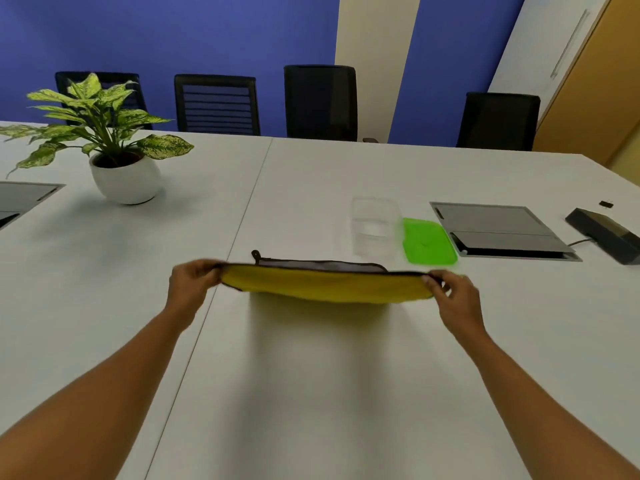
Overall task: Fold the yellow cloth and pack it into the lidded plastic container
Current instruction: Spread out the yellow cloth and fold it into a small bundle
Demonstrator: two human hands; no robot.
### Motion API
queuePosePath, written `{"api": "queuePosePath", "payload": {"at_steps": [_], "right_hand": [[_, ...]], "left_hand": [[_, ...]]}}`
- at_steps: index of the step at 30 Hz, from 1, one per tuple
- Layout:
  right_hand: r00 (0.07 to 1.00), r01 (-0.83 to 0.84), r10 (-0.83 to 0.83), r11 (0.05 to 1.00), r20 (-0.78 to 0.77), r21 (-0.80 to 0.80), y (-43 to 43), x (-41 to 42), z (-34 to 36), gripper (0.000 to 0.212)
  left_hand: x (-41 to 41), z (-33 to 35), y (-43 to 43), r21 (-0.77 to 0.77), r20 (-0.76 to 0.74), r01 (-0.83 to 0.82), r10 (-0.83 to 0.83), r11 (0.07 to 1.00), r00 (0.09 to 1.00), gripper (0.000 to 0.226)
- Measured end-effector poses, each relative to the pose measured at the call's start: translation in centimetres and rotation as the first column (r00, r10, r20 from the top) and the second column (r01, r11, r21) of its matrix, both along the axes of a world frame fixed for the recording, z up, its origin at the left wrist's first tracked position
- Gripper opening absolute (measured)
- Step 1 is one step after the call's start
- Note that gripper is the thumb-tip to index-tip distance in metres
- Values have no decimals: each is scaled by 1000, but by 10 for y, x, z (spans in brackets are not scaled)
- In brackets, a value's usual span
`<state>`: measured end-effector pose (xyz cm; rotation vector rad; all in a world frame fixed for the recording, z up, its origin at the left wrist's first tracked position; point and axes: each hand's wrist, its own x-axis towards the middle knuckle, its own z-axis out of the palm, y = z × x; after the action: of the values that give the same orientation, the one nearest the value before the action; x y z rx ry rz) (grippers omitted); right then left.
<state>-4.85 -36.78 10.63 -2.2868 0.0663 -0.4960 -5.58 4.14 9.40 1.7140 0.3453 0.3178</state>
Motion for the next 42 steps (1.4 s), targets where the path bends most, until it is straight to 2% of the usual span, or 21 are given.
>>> {"api": "queuePosePath", "payload": {"at_steps": [5, 9, 12, 17, 21, 25, 27, 32, 36, 42], "right_hand": [[977, 12, 14, 993, -212, 120, -12, -35, -48, 12], [950, -24, 84, 980, -300, 197, -13, -47, -60, 14], [925, -45, 121, 976, -360, 213, -12, -52, -59, 8], [864, -68, 140, 984, -483, 163, -18, -56, -61, 28], [844, -40, 133, 982, -519, 186, -21, -56, -63, 29], [778, -103, 169, 985, -606, 141, -21, -45, -64, 30], [780, -106, 165, 986, -604, 132, -20, -37, -64, 29], [859, -54, 121, 988, -497, 146, -10, -13, -69, 23], [918, 12, 37, 993, -395, 119, 5, 10, -75, 25], [943, 98, -72, 993, -325, 65, 26, 50, -87, 23]], "left_hand": [[-45, -49, -8, 35, -138, 13, -8, 999, 990, 12], [-66, -61, -13, -15, -164, 60, -62, 998, 984, 7], [-75, -64, -13, -66, -184, 75, -86, 995, 979, 11], [-84, -65, -11, -52, -222, 120, -129, 991, 966, 14], [-87, -66, -9, -26, -286, 166, -166, 986, 944, 15], [-85, -68, -4, 5, -335, 219, -204, 976, 920, 18], [-81, -69, -4, 17, -331, 208, -191, 978, 924, 18], [-60, -70, -12, 82, -273, 133, -106, 988, 956, 18], [-36, -72, -19, 126, -243, 62, -30, 990, 970, 20], [0, -88, -16, 235, -268, -14, 79, 972, 960, 31]]}}
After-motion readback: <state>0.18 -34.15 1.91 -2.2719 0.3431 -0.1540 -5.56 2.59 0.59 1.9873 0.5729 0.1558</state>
